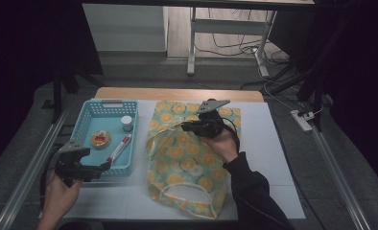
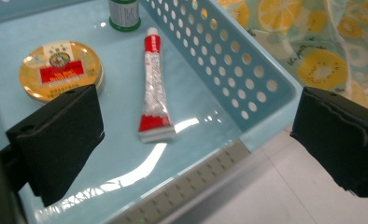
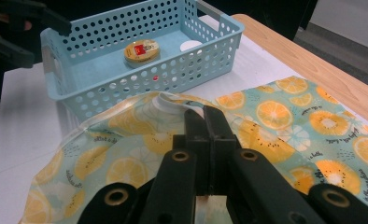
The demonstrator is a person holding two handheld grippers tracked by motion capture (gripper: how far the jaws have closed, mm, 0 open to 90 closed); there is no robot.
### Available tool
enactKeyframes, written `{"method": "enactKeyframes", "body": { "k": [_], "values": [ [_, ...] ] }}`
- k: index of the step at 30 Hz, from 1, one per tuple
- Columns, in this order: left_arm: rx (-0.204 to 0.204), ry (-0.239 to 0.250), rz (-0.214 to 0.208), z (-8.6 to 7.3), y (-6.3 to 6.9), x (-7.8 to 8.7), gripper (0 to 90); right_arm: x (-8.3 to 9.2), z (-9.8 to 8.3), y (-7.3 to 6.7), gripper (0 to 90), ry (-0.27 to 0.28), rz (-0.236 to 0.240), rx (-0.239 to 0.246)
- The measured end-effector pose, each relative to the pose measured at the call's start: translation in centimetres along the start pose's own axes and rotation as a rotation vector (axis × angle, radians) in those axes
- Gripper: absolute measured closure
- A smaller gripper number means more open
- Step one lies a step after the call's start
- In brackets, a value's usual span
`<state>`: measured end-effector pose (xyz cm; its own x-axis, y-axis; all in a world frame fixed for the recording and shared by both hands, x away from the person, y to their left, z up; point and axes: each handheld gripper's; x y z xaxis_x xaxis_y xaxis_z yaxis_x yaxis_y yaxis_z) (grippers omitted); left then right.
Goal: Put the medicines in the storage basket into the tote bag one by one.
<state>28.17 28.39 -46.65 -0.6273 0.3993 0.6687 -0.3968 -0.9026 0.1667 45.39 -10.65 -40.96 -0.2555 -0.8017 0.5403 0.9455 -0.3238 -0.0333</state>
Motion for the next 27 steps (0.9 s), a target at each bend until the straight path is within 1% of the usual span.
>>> {"method": "enactKeyframes", "body": {
  "k": [4, 9, 12, 16, 24, 27],
  "values": [
    [-0.014, -0.01, -0.014, 0.6, -0.6, -0.2, 0.7, 0.0, 0.0, 0.0, 90.0, 0.0, -0.001, 0.0],
    [-0.031, -0.03, 0.004, 1.5, -1.1, -0.7, 0.3, -0.1, 0.0, 0.0, 90.0, -0.003, 0.0, 0.003],
    [-0.031, -0.036, -0.011, 1.9, -1.6, -1.1, 0.0, -0.1, 0.0, 0.0, 90.0, -0.004, -0.002, 0.005],
    [-0.016, -0.055, -0.017, 2.5, -2.2, -1.7, 0.0, 0.0, 0.0, 0.0, 90.0, -0.002, -0.002, 0.004],
    [-0.015, -0.061, 0.001, 3.8, -3.3, -2.6, 0.0, 0.0, 0.0, 0.1, 90.0, -0.002, -0.004, 0.002],
    [-0.008, -0.056, 0.018, 4.2, -3.8, -3.0, 0.0, 0.0, 0.0, 0.1, 90.0, 0.0, -0.004, 0.002]
  ]
}}
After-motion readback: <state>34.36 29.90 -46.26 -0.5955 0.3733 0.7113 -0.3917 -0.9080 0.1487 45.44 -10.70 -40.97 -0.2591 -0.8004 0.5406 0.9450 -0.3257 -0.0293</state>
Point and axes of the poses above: each handheld gripper's, and its own axes: x roughly backward along the jaws, z roughly out of its top, y roughly to its right, and after that the axes turned 1 degree about x, right-handed
